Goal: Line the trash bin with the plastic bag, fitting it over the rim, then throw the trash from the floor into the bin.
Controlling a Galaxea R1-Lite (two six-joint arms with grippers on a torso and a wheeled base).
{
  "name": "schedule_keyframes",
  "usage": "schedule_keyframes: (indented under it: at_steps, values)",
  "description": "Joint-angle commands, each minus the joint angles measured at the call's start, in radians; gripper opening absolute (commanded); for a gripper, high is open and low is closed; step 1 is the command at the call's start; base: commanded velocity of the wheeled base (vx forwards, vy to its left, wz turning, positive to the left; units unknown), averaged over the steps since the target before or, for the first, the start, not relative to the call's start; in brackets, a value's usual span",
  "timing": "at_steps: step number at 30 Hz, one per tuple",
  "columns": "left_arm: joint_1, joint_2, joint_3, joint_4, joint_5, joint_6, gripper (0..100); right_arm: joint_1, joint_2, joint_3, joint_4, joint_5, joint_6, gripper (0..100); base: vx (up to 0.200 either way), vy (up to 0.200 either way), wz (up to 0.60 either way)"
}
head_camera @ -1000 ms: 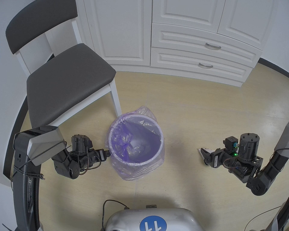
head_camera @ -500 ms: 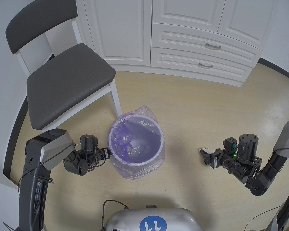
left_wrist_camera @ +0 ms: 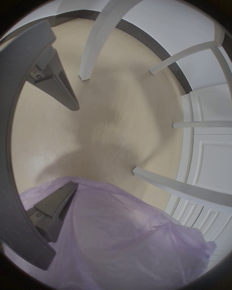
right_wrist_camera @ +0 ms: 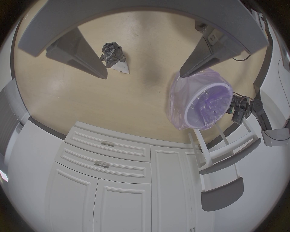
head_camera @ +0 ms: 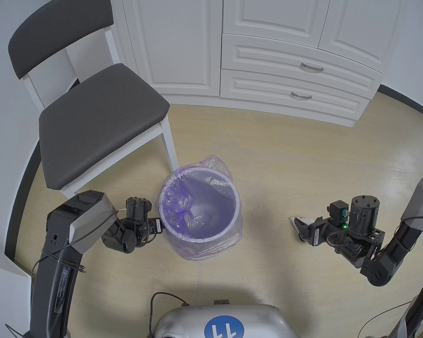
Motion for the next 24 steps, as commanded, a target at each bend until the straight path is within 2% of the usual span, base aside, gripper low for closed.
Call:
schedule_keyframes:
  at_steps: [1, 3, 5, 6, 8, 10, 15, 18, 22, 23, 24]
  values:
    - [0.004, -0.096, 0.141, -0.072, -0.010, -0.004, 100, 0.000, -0.030, 0.006, 0.000, 0.001, 0.000, 100, 0.000, 0.000, 0.00]
    - [0.007, -0.119, 0.179, -0.097, -0.010, -0.002, 100, 0.000, -0.039, 0.007, 0.000, 0.000, 0.000, 100, 0.000, 0.000, 0.00]
    - [0.012, -0.203, 0.322, -0.180, -0.009, 0.010, 100, 0.002, -0.096, 0.030, 0.003, -0.006, -0.026, 100, 0.000, 0.000, 0.00]
    - [0.012, -0.203, 0.322, -0.180, -0.009, 0.010, 100, 0.002, -0.096, 0.030, 0.003, -0.006, -0.026, 100, 0.000, 0.000, 0.00]
    - [0.015, -0.334, 0.524, -0.259, -0.019, 0.019, 100, -0.006, -0.183, 0.078, 0.007, -0.023, -0.155, 100, 0.000, 0.000, 0.00]
    - [0.019, -0.426, 0.647, -0.299, -0.055, 0.041, 100, -0.023, -0.248, 0.110, 0.006, -0.045, -0.218, 100, 0.000, 0.000, 0.00]
    - [0.042, -0.628, 0.865, -0.334, -0.124, 0.130, 100, -0.070, -0.378, 0.178, 0.003, -0.048, -0.305, 100, 0.000, 0.000, 0.00]
    - [0.055, -0.769, 1.018, -0.339, -0.171, 0.191, 100, -0.142, -0.472, 0.210, 0.004, -0.039, -0.414, 100, 0.000, 0.000, 0.00]
    - [0.053, -0.953, 1.173, -0.356, -0.249, 0.234, 100, -0.158, -0.559, 0.205, 0.017, -0.040, -0.431, 100, 0.000, 0.000, 0.00]
    - [0.053, -0.953, 1.173, -0.356, -0.249, 0.234, 100, -0.158, -0.559, 0.205, 0.017, -0.040, -0.431, 100, 0.000, 0.000, 0.00]
    - [0.048, -1.059, 1.242, -0.362, -0.283, 0.240, 100, -0.159, -0.597, 0.213, 0.013, -0.052, -0.467, 100, 0.000, 0.000, 0.00]
